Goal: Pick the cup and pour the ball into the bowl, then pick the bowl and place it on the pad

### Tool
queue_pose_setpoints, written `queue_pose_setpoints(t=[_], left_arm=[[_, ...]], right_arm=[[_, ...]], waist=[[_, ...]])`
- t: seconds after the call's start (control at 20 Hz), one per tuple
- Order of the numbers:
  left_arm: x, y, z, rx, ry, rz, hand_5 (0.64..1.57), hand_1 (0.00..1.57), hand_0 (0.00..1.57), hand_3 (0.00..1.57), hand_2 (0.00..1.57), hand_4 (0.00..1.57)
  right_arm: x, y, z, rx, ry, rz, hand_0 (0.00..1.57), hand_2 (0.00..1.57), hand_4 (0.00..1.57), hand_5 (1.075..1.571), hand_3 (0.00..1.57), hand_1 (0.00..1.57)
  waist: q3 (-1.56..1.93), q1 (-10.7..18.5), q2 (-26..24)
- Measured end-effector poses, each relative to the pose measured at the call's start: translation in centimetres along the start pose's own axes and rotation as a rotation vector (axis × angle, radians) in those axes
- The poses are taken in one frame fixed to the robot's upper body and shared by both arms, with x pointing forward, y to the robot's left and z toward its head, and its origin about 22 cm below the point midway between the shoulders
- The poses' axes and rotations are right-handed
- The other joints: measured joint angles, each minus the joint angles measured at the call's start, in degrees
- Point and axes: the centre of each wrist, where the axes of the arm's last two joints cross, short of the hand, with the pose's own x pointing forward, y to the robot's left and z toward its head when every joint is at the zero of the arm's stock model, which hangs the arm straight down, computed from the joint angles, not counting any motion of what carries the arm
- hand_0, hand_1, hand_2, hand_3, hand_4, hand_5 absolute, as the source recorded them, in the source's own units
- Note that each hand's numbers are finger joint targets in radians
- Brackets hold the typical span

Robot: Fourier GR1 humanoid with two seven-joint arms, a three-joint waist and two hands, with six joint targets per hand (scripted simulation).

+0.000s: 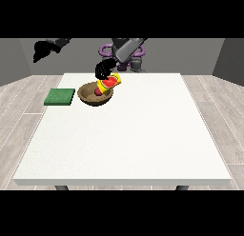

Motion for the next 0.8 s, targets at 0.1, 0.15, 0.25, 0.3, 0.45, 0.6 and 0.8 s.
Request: queue_pose_setpoints(t=[0.1,0.15,0.25,0.3,0.45,0.6,0.8], left_arm=[[0.0,0.3,-0.2,0.001,-0.014,0.009,1.188,1.53,1.53,1.57,1.57,1.51],[0.1,0.4,-0.1,0.007,-0.017,0.024,1.18,1.53,1.53,1.57,1.57,1.51],[-0.7,1.3,-0.9,0.033,-0.007,0.074,1.202,1.49,1.49,1.57,1.57,1.51],[-1.4,1.8,-1.3,0.047,0.01,0.104,1.247,1.49,1.49,1.57,1.57,1.47],[-2.8,3.1,-2.2,0.078,0.062,0.225,1.389,1.45,1.45,1.57,1.57,1.34],[-5.3,3.5,-2.6,0.121,0.118,0.348,1.484,1.52,1.52,1.57,1.57,1.19],[-10.2,2.5,-2.0,0.184,0.238,0.51,1.449,1.53,1.53,1.57,1.57,1.27]], right_arm=[[-0.9,-0.9,0.9,-0.014,0.01,0.002,0.0,0.35,0.59,1.564,0.63,0.0],[-1.1,-1.5,1.3,-0.023,0.019,0.007,0.0,0.35,0.59,1.564,0.63,0.0],[-1.1,-2.8,1.5,-0.046,0.027,0.008,0.0,0.34,0.58,1.563,0.6,0.0],[-1.0,-3.5,1.7,-0.06,0.032,0.011,0.0,0.34,0.57,1.564,0.65,0.0],[-2.5,-5.0,3.3,-0.094,0.076,0.026,0.0,0.36,0.56,1.564,0.63,0.0],[-3.7,-5.9,4.8,-0.141,0.108,0.044,0.0,0.46,0.57,1.564,0.63,0.0],[-4.0,-6.3,5.4,-0.178,0.103,0.05,0.0,0.47,0.58,1.566,0.66,0.0]], waist=[[-0.01,0.9,-0.67],[-0.01,1.58,-0.9],[-0.01,3.06,-1.06],[-0.01,3.68,-1.07],[-0.02,5.91,-3.13],[-0.03,8.75,-4.74],[-0.09,11.69,-4.12]])
